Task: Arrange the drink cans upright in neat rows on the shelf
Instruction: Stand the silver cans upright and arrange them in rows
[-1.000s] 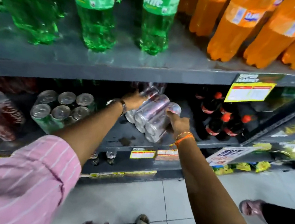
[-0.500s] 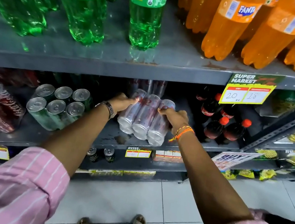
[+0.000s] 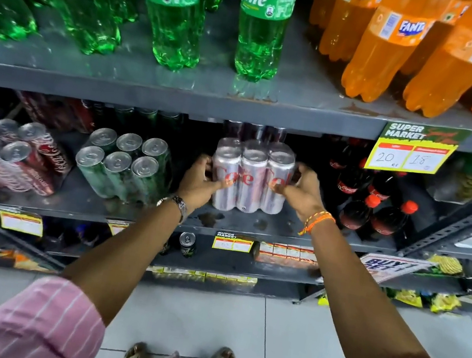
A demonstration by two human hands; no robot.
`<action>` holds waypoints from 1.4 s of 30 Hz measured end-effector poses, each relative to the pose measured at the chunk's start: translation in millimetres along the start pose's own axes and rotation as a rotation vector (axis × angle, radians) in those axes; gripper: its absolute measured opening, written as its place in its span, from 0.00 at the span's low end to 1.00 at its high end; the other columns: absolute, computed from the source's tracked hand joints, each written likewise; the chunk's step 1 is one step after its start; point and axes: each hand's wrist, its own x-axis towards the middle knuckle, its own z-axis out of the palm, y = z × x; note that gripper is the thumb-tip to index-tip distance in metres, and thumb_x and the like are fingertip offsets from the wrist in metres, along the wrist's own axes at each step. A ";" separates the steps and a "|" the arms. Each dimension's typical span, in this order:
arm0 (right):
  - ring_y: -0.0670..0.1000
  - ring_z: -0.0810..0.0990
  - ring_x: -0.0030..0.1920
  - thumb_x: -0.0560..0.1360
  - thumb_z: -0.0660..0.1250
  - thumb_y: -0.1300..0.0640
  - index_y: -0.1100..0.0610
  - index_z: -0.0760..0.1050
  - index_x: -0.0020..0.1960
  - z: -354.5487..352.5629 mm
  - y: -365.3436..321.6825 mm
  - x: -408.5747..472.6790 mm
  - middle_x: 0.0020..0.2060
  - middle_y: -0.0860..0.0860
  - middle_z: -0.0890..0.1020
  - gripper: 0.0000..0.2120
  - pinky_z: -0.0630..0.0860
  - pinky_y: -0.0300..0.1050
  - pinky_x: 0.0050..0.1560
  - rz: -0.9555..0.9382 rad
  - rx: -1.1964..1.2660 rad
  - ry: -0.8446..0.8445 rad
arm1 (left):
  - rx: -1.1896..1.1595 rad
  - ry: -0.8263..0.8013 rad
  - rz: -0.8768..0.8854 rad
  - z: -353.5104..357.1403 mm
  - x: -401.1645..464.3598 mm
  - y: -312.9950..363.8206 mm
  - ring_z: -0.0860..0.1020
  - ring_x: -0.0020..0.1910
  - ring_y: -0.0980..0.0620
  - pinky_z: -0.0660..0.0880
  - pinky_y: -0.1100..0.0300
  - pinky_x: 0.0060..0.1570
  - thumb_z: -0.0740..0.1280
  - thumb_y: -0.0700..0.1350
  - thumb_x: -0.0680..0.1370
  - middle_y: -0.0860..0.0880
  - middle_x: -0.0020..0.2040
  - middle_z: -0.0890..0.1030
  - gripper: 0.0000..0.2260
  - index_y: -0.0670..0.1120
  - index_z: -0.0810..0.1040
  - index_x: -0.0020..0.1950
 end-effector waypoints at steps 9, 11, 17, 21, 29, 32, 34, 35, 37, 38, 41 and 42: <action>0.52 0.84 0.52 0.58 0.82 0.58 0.48 0.76 0.52 -5.2 34.1 -27.8 0.50 0.51 0.85 0.26 0.81 0.59 0.58 -0.070 -0.045 -0.003 | -0.013 0.012 0.043 16.3 -41.1 -22.4 0.79 0.46 0.54 0.77 0.69 0.43 0.75 0.38 0.70 0.46 0.53 0.80 0.22 0.41 0.70 0.60; 0.52 0.85 0.53 0.55 0.82 0.53 0.48 0.75 0.54 -5.6 33.5 -27.2 0.52 0.51 0.85 0.30 0.81 0.57 0.59 -0.053 -0.046 -0.016 | -0.104 -0.009 0.003 12.8 -37.4 -20.7 0.78 0.53 0.50 0.78 0.60 0.53 0.74 0.35 0.68 0.46 0.57 0.78 0.26 0.42 0.68 0.62; 0.54 0.82 0.51 0.59 0.79 0.45 0.57 0.76 0.56 6.5 28.5 -48.0 0.51 0.54 0.83 0.30 0.79 0.49 0.57 0.044 -0.064 0.268 | -0.381 -0.029 -0.084 -3.5 2.9 22.4 0.70 0.62 0.53 0.68 0.63 0.58 0.64 0.41 0.70 0.47 0.66 0.71 0.29 0.39 0.67 0.72; 0.63 0.76 0.59 0.71 0.72 0.53 0.62 0.76 0.58 39.9 12.2 -73.0 0.56 0.62 0.79 0.19 0.70 0.51 0.65 0.049 -0.053 0.341 | -0.352 -0.128 -0.136 6.2 23.8 36.2 0.75 0.49 0.53 0.69 0.57 0.56 0.57 0.41 0.78 0.42 0.56 0.77 0.20 0.36 0.71 0.68; 0.64 0.83 0.52 0.73 0.70 0.59 0.64 0.81 0.44 24.7 -7.9 -45.6 0.46 0.65 0.85 0.08 0.76 0.51 0.51 0.047 -0.126 0.335 | -0.416 -0.021 -0.101 10.2 -3.2 22.8 0.74 0.45 0.58 0.73 0.71 0.43 0.54 0.33 0.78 0.44 0.56 0.75 0.17 0.34 0.70 0.66; 0.58 0.84 0.54 0.74 0.68 0.62 0.64 0.83 0.47 14.7 -19.0 -23.6 0.49 0.65 0.86 0.07 0.75 0.48 0.49 0.080 -0.131 0.263 | -0.445 -0.026 -0.089 13.7 -31.4 11.1 0.76 0.51 0.59 0.73 0.70 0.47 0.55 0.36 0.78 0.47 0.61 0.77 0.17 0.41 0.72 0.66; 0.49 0.81 0.49 0.73 0.68 0.62 0.63 0.83 0.47 7.5 -19.6 -5.2 0.44 0.60 0.86 0.07 0.74 0.44 0.46 0.060 -0.150 0.191 | -0.431 -0.040 -0.083 17.0 -51.7 4.7 0.76 0.55 0.58 0.72 0.68 0.48 0.57 0.37 0.78 0.49 0.62 0.78 0.14 0.45 0.75 0.61; 0.46 0.78 0.47 0.73 0.69 0.61 0.63 0.83 0.45 3.8 -20.1 2.5 0.39 0.58 0.84 0.06 0.72 0.43 0.44 0.033 -0.176 0.137 | -0.432 -0.048 -0.093 17.9 -57.0 2.9 0.76 0.54 0.58 0.73 0.71 0.46 0.56 0.37 0.78 0.49 0.60 0.79 0.14 0.46 0.76 0.60; 0.45 0.79 0.46 0.74 0.71 0.59 0.64 0.83 0.45 -3.2 -20.4 15.5 0.38 0.56 0.85 0.07 0.76 0.43 0.44 -0.025 -0.209 0.053 | -0.431 -0.068 -0.128 18.8 -56.5 2.9 0.76 0.54 0.59 0.73 0.75 0.46 0.55 0.36 0.79 0.50 0.58 0.79 0.14 0.45 0.76 0.60; 0.46 0.82 0.47 0.74 0.72 0.58 0.62 0.85 0.47 -6.2 -19.7 19.7 0.42 0.57 0.87 0.08 0.79 0.45 0.48 -0.035 -0.209 0.030 | -0.424 -0.064 -0.143 18.5 -51.9 3.6 0.76 0.56 0.58 0.73 0.74 0.50 0.56 0.37 0.79 0.50 0.59 0.80 0.14 0.44 0.77 0.60; 0.46 0.82 0.47 0.76 0.71 0.59 0.60 0.85 0.51 -11.4 -17.2 12.7 0.48 0.57 0.88 0.07 0.80 0.46 0.56 -0.062 -0.133 0.067 | -0.374 0.004 -0.122 14.4 -28.5 16.4 0.75 0.59 0.52 0.70 0.61 0.63 0.58 0.40 0.80 0.45 0.61 0.79 0.12 0.42 0.77 0.61; 0.46 0.81 0.46 0.76 0.70 0.61 0.60 0.85 0.52 -11.8 -15.3 3.5 0.48 0.56 0.87 0.07 0.79 0.43 0.55 -0.064 -0.084 0.103 | -0.345 0.019 -0.102 13.5 -17.7 23.8 0.74 0.58 0.52 0.70 0.61 0.62 0.58 0.39 0.80 0.45 0.60 0.78 0.13 0.41 0.76 0.61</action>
